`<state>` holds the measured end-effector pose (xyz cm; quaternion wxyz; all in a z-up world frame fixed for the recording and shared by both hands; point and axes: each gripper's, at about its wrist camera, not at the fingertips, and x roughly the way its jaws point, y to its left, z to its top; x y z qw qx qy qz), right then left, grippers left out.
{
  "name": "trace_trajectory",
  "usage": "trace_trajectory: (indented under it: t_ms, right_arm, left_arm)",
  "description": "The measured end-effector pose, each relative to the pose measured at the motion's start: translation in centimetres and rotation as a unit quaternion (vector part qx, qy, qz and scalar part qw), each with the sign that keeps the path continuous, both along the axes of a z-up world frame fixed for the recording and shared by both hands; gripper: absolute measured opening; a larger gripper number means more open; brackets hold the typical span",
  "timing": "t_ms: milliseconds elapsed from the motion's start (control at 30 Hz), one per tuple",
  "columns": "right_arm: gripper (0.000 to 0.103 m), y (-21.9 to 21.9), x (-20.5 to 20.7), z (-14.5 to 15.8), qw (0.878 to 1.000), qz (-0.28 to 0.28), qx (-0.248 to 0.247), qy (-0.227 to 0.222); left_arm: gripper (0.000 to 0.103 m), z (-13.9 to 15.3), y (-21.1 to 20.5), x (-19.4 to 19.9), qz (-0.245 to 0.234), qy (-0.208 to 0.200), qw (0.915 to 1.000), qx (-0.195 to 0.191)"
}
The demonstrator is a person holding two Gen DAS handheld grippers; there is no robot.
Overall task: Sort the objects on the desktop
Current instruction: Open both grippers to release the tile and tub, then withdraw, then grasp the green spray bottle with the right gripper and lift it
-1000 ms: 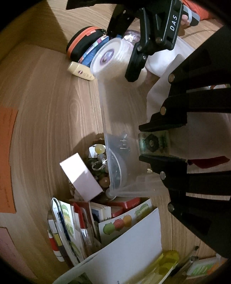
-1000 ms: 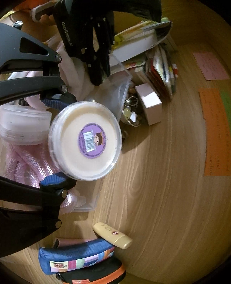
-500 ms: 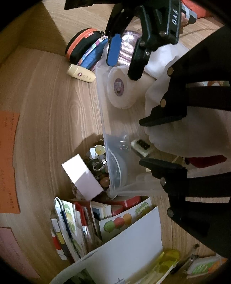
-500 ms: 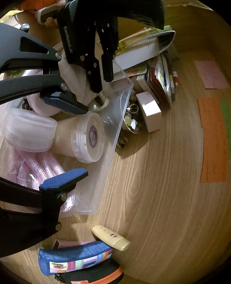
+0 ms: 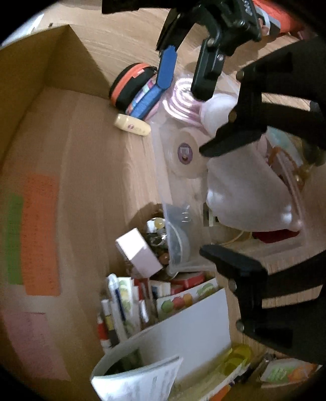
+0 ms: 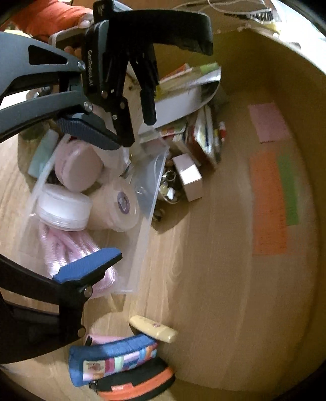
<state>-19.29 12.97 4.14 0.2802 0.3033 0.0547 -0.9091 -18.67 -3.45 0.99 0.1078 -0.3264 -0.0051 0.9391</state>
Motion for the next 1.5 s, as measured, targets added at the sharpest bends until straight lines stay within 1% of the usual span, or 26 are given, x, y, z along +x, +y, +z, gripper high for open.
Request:
trace_trajectory:
  t_ms: [67, 100, 200, 300, 400, 600, 767, 833, 900, 1067, 1167, 1267, 1400, 1467, 1500]
  right_arm:
    - [0.082, 0.1, 1.3, 0.6, 1.0, -0.001, -0.001, 0.014]
    - [0.084, 0.2, 1.9, 0.9, 1.0, 0.0, -0.003, 0.019]
    - [0.084, 0.4, 3.6, 1.3, 0.999, -0.004, -0.006, 0.038]
    - [0.085, 0.2, 5.1, 1.4, 0.999, -0.004, -0.001, 0.053]
    - [0.086, -0.1, 6.1, 0.9, 0.999, 0.001, -0.002, 0.05]
    - [0.086, -0.5, 7.4, -0.6, 0.999, 0.004, 0.005, 0.036]
    - [0.086, -0.8, 8.3, -1.7, 1.0, 0.012, -0.003, 0.013]
    - [0.086, -0.9, 8.6, -2.2, 1.0, 0.015, -0.003, 0.002]
    - [0.086, -0.9, 8.8, -2.8, 1.0, 0.015, -0.001, -0.007]
    - [0.086, -1.5, 9.7, -4.5, 0.999, 0.027, 0.005, -0.027]
    - [0.086, -2.3, 10.2, -5.4, 0.999, 0.036, 0.016, -0.03]
    - [0.086, -3.4, 10.3, -6.2, 0.998, 0.041, 0.031, -0.031]
    - [0.083, -4.8, 9.7, -7.1, 0.996, 0.054, 0.043, -0.048]
    - [0.075, -5.4, 9.3, -7.4, 0.996, 0.059, 0.047, -0.055]
    - [0.072, -5.7, 9.0, -7.6, 0.995, 0.061, 0.048, -0.06]
  left_arm:
    - [0.076, 0.5, 0.2, 0.7, 0.004, 0.008, 0.9999, -0.008]
    - [0.078, 0.8, 0.2, 1.0, 0.005, 0.011, 0.9999, -0.008]
    - [0.093, 1.6, 0.2, 2.6, 0.013, 0.025, 0.9995, -0.015]
    - [0.095, 2.2, 0.4, 4.3, 0.02, 0.045, 0.9983, -0.031]
    - [0.101, 2.5, 0.3, 6.0, 0.027, 0.056, 0.9972, -0.042]
    - [0.101, 2.1, -0.1, 9.3, 0.027, 0.066, 0.9956, -0.061]
    - [0.101, 1.0, -0.9, 11.7, 0.033, 0.057, 0.9954, -0.07]
    - [0.101, 0.1, -1.5, 12.6, 0.038, 0.048, 0.9956, -0.071]
    - [0.101, -0.7, -2.1, 13.3, 0.043, 0.038, 0.9959, -0.07]
    - [0.101, -3.0, -3.8, 15.0, 0.049, -0.001, 0.9975, -0.051]
    - [0.101, -4.0, -4.0, 16.1, 0.044, -0.013, 0.9979, -0.045]
    - [0.101, -4.5, -3.7, 17.2, 0.029, -0.018, 0.9989, -0.031]
    - [0.101, -5.2, -2.6, 18.4, -0.001, -0.02, 0.9995, -0.026]
    - [0.101, -5.6, -1.9, 18.9, -0.012, -0.02, 0.9993, -0.029]
    - [0.101, -5.8, -1.6, 18.9, -0.015, -0.021, 0.9992, -0.03]
